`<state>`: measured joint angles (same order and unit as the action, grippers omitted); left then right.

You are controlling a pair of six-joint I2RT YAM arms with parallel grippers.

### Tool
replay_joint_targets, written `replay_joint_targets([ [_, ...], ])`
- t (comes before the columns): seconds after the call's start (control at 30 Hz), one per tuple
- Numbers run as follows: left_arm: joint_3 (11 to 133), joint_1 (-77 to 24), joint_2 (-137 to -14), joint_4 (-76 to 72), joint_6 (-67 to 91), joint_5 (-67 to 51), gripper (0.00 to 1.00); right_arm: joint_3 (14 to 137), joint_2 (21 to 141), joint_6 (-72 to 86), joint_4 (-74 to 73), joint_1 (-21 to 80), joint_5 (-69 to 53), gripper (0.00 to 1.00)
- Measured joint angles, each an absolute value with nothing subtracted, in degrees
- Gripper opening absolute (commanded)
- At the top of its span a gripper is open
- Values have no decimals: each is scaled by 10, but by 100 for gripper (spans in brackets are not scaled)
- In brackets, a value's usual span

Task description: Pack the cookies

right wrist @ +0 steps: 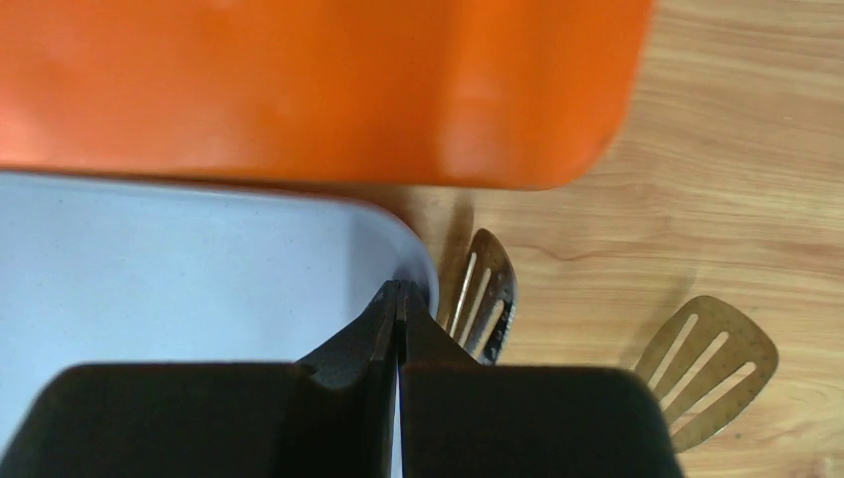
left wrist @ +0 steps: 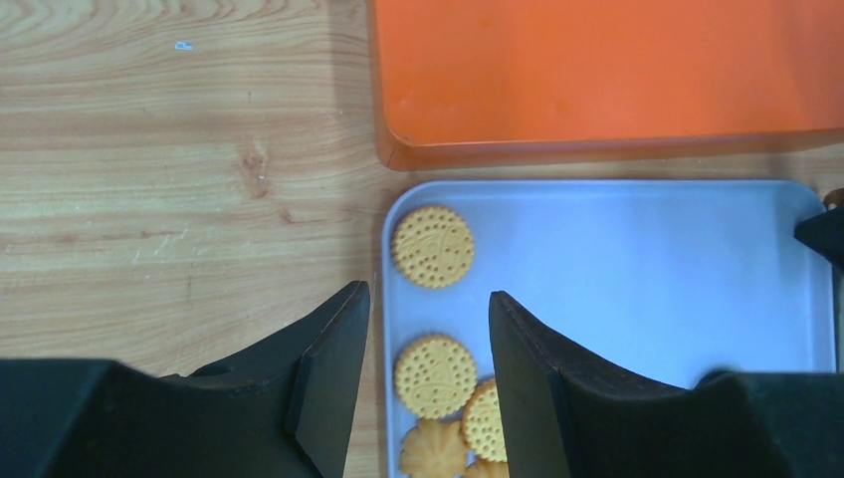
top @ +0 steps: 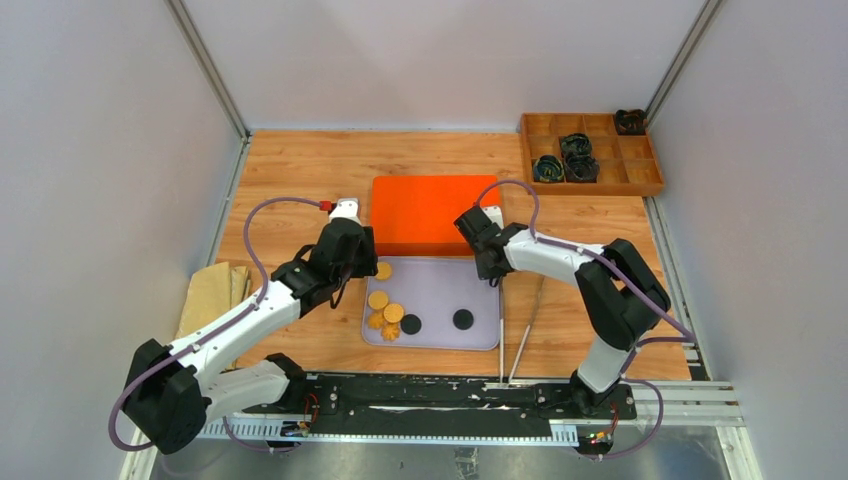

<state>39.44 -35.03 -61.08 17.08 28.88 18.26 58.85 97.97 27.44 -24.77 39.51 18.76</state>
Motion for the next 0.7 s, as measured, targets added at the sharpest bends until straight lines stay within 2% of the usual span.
replay_joint_targets([
  [0.7,406,-350,-640,154,280,180,54,632,990,207,-299,372,193,0],
])
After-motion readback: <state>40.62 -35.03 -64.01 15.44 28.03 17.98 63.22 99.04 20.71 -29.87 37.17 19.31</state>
